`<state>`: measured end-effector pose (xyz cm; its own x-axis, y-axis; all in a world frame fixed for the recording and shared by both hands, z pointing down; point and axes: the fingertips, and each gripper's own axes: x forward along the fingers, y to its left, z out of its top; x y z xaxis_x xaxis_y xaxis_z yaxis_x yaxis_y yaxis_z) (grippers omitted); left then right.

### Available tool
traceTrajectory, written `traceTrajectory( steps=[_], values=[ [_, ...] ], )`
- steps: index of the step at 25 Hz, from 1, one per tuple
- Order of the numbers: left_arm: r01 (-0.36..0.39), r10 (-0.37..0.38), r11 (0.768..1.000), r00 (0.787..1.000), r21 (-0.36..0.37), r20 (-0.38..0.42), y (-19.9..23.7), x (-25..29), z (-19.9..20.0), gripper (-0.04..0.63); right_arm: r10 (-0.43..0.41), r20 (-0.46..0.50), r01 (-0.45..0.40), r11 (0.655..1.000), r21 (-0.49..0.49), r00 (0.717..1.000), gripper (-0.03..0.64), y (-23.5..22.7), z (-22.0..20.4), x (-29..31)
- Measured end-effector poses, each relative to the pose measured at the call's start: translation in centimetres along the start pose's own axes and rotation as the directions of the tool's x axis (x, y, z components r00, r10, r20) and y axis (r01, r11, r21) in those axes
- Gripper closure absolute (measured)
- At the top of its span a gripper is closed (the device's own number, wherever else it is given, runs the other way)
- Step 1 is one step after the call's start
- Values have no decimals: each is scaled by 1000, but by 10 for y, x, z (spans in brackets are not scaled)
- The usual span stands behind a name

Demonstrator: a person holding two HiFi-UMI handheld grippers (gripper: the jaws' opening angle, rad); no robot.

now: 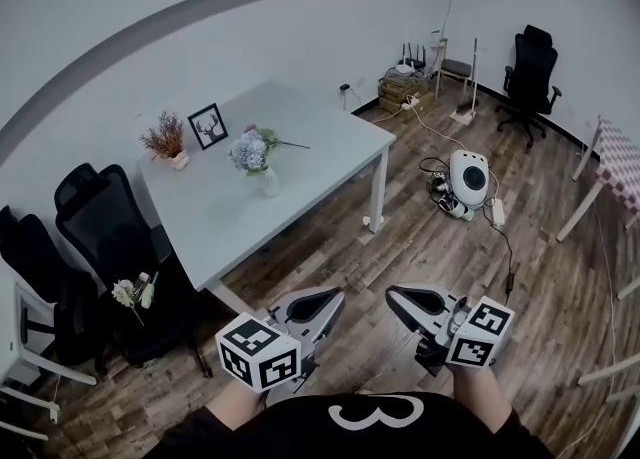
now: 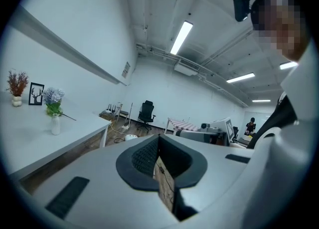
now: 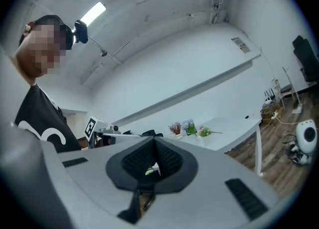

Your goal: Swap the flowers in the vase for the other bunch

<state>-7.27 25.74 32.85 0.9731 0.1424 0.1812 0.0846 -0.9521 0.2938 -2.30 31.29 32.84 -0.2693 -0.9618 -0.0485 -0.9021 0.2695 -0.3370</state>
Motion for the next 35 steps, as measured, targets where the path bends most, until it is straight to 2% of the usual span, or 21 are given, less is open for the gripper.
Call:
traceTrajectory(
  steps=[5, 9, 15, 20, 24, 29, 35],
  values=[
    [-42, 42, 999, 999, -18, 22, 19, 22, 4, 586, 12, -23, -12, 1000, 8, 1000, 607, -36, 1, 4],
    [-98, 99, 994, 995, -46, 20, 49, 24, -1, 586, 56, -48, -55, 998, 24, 997, 607, -53, -4, 30],
    [-160, 162, 983, 987, -94, 15, 124, 39, 1, 586, 118, -107, -113, 992, 53, 987, 607, -94, -10, 91],
    [-204, 210, 972, 977, -112, 44, 201, 58, 25, 586, 151, -117, -146, 988, 52, 982, 607, -150, 11, 151],
    [-271, 279, 955, 959, -120, 50, 269, 57, 45, 586, 226, -122, -217, 973, 80, 967, 607, -185, 29, 216],
    [-353, 372, 917, 925, -186, 78, 340, 30, 67, 586, 289, -133, -282, 957, 66, 948, 607, -208, 48, 282],
    [-408, 437, 884, 894, -226, 98, 371, 16, 75, 586, 353, -190, -346, 935, 70, 916, 607, -213, 42, 324]
  ],
)
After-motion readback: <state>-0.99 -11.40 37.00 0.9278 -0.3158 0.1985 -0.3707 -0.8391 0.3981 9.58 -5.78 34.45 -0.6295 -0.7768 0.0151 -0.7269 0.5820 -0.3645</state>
